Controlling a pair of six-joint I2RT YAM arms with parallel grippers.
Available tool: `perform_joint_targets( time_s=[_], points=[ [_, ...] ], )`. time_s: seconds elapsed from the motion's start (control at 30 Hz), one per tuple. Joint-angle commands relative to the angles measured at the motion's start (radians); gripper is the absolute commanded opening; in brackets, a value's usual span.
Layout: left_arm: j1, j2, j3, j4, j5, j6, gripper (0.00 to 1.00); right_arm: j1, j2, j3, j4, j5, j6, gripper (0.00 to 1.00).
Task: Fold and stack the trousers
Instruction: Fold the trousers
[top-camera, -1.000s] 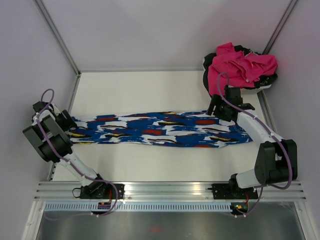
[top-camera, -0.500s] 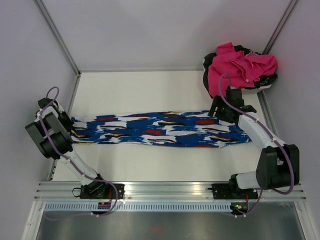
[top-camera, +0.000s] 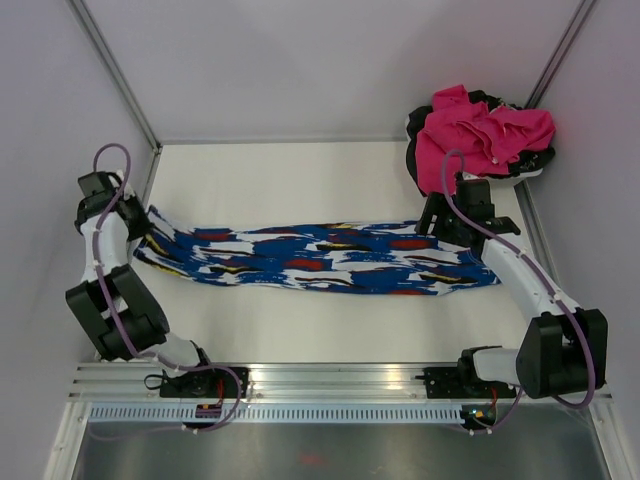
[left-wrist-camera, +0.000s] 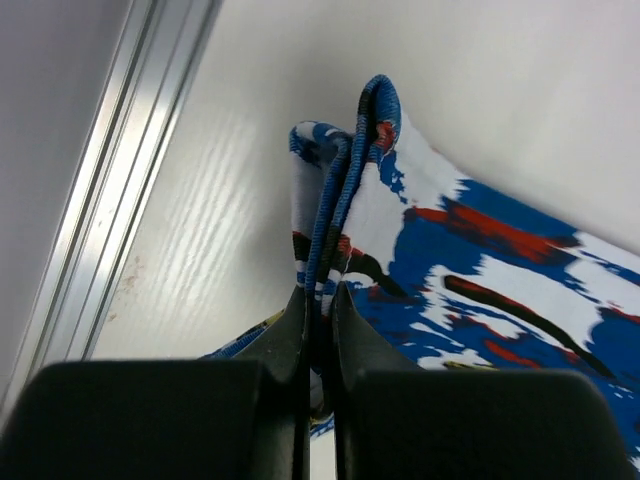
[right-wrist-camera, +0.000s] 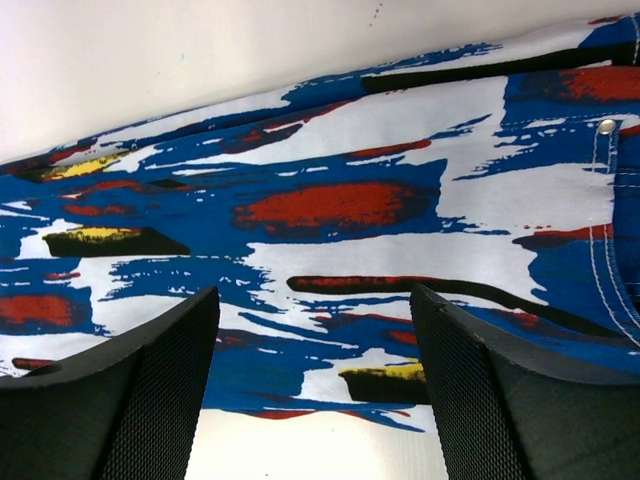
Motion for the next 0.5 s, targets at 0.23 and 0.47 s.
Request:
perform_joint_targets(
  time_s=[0.23, 0.47],
  points=[
    [-0.418, -0.237, 0.177, -0.163, -0.278, -0.112, 0.02, 0.005, -0.039, -0.022, 0.012, -0.021, 0.006, 0.86],
    [-0.958, -0.183, 0.189, -0.223, -0.424, -0.397, 0.02, 0.002, -0.090, 0.020, -0.119, 0.135, 0.066, 0.98]
  ],
)
